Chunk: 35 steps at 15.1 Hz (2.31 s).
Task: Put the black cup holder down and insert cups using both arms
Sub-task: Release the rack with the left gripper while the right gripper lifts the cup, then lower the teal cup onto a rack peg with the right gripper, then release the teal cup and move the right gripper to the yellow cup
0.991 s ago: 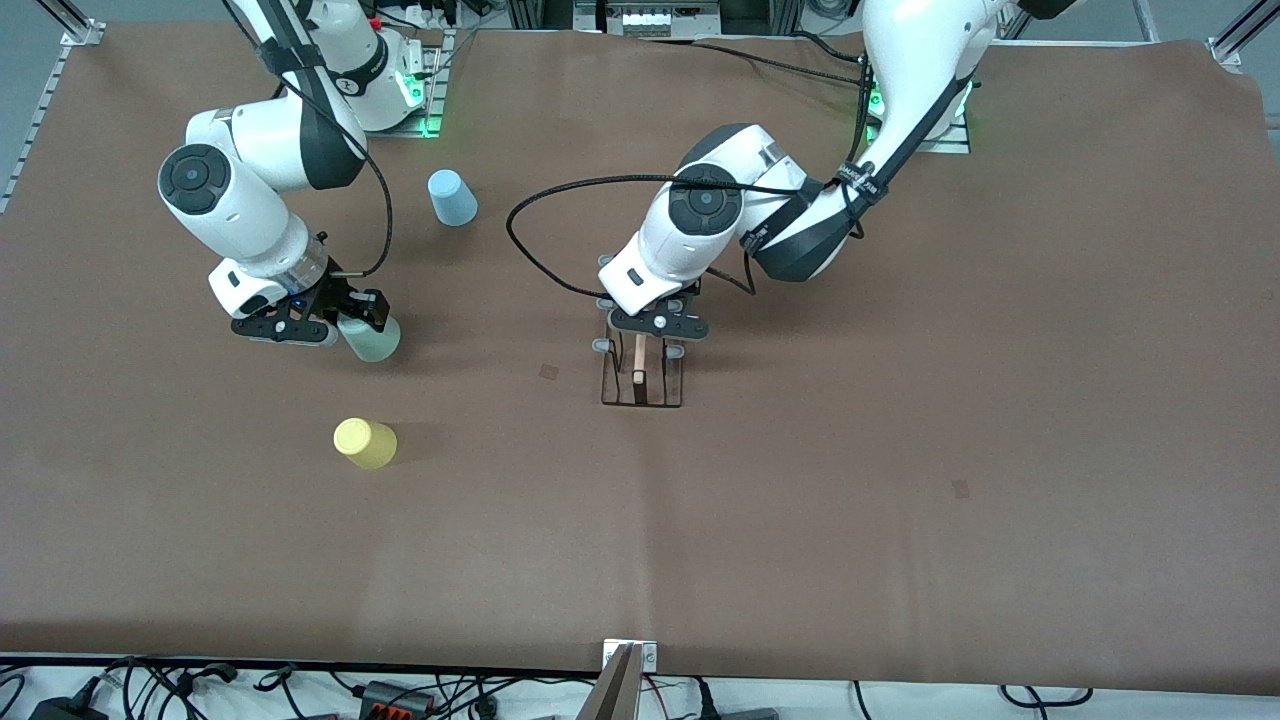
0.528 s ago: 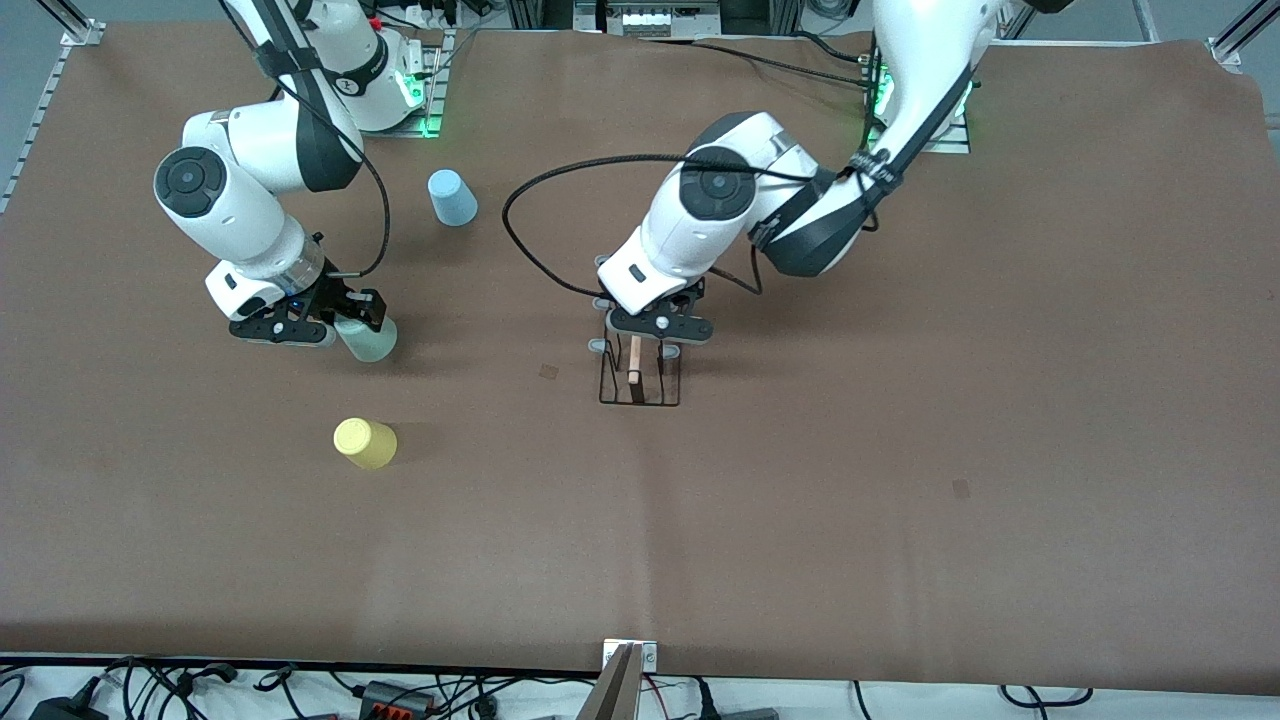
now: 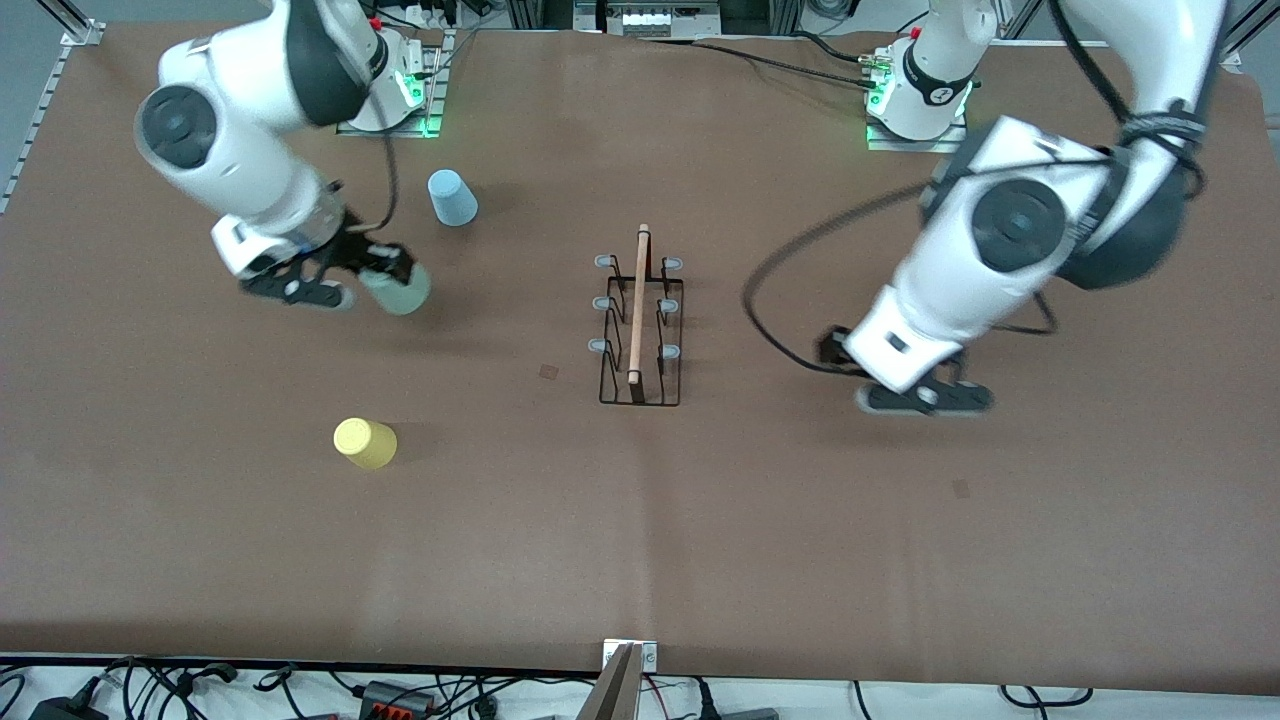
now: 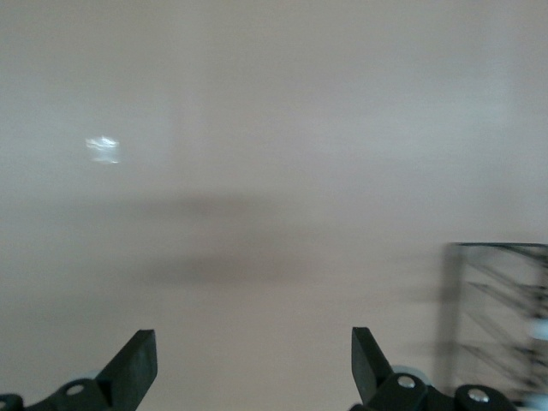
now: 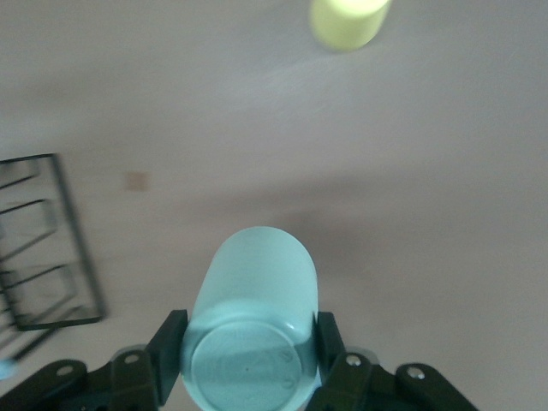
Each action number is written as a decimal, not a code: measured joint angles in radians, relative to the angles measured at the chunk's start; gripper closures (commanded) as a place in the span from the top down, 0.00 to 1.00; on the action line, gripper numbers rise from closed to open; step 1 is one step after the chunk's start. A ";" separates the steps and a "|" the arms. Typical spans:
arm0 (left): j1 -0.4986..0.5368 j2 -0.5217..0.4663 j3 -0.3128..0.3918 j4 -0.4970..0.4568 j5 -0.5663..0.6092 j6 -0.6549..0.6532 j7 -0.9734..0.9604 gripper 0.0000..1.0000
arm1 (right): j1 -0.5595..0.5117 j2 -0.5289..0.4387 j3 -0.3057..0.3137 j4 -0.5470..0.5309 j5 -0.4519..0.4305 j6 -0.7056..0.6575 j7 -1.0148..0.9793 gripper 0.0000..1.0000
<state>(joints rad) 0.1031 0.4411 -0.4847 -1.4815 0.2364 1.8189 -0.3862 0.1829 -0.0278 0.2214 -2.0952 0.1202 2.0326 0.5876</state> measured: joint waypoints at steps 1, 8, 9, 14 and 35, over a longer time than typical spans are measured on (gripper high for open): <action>0.046 0.019 0.004 -0.008 0.021 0.000 0.054 1.00 | 0.011 -0.004 0.063 0.006 0.002 0.010 0.113 0.22; 0.270 0.151 0.012 -0.013 0.056 0.018 0.318 1.00 | 0.219 0.132 0.155 0.080 -0.070 0.157 0.648 0.22; 0.275 0.164 0.012 -0.013 0.080 0.030 0.322 1.00 | 0.232 0.159 0.155 0.099 -0.091 0.159 0.680 0.22; 0.266 0.178 0.007 -0.012 0.149 0.046 0.322 1.00 | 0.255 0.242 0.153 0.148 -0.124 0.198 0.716 0.26; 0.233 0.185 0.004 -0.013 0.150 0.046 0.322 1.00 | -0.181 0.280 -0.059 0.186 -0.138 0.220 -0.497 1.00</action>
<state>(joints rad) 0.3357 0.6264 -0.4805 -1.4947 0.3865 1.8649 -0.0646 0.0019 0.2525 0.1626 -1.9092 -0.0181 2.2524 0.0907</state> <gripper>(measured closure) 0.000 0.000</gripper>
